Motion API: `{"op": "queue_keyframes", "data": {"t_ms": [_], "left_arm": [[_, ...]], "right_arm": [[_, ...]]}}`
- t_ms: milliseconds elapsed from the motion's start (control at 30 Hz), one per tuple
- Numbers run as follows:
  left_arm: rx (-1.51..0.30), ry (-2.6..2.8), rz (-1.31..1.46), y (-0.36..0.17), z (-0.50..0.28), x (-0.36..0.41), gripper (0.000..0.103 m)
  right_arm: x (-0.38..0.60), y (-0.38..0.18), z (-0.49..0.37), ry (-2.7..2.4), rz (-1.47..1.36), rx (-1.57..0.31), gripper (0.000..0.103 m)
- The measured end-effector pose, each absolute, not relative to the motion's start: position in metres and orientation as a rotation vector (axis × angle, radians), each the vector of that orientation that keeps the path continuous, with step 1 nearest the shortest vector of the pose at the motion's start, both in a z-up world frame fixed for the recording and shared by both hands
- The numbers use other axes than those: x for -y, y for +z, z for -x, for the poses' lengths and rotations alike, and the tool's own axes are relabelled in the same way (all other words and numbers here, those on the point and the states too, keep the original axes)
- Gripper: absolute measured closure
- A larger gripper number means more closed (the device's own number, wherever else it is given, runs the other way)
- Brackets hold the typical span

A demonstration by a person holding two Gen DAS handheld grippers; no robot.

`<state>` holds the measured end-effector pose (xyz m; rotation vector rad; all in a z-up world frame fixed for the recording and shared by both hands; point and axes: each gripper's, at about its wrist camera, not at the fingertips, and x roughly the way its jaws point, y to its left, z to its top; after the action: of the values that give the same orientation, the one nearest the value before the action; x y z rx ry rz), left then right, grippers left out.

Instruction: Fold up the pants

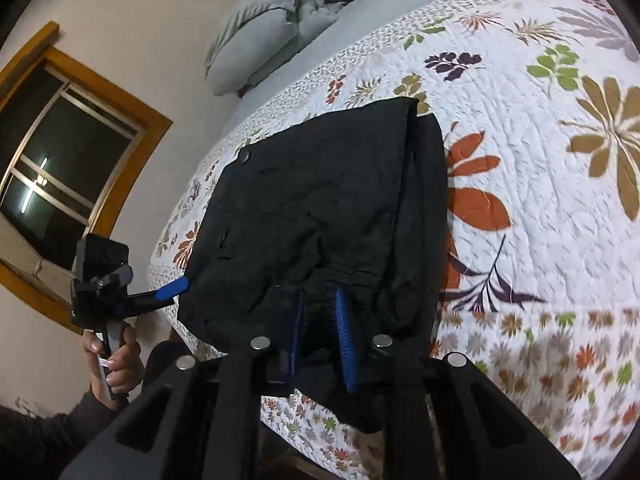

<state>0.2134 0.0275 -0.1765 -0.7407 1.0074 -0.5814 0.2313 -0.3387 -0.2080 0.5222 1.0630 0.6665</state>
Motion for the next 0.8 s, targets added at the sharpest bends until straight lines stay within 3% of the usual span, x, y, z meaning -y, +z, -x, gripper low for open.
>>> {"op": "queue_keyframes", "data": {"t_ms": [33,100,133,167,233,300,467,800], "left_arm": [[-0.999,-0.574,0.739,-0.173,-0.21,-0.035,0.008],[-0.987,-0.552,0.72,-0.164,-0.211,-0.057,0.008],[-0.982,-0.544,0.715,-0.161,-0.211,-0.067,0.008],[-0.979,-0.537,0.714,-0.158,-0.213,-0.077,0.008],[-0.98,-0.542,0.729,-0.153,-0.22,-0.099,0.007],[-0.995,-0.57,0.757,-0.156,-0.229,-0.111,0.006],[-1.083,-0.654,0.84,-0.187,-0.266,-0.128,0.004],[-1.269,-0.787,0.752,-0.246,-0.316,-0.089,0.004]], "right_arm": [[0.34,-0.202,-0.231,0.68,-0.549,-1.062,0.074],[0.344,-0.19,-0.228,0.694,-0.588,-1.04,0.04],[0.348,-0.181,-0.226,0.689,-0.602,-1.024,0.031],[0.352,-0.177,-0.224,0.691,-0.614,-1.018,0.024],[0.363,-0.173,-0.223,0.702,-0.666,-1.019,0.023],[0.373,-0.176,-0.227,0.694,-0.709,-1.051,0.008],[0.394,-0.21,-0.24,0.6,-0.83,-1.252,0.003],[0.409,-0.244,-0.266,0.624,-0.885,-1.287,0.003]]}}
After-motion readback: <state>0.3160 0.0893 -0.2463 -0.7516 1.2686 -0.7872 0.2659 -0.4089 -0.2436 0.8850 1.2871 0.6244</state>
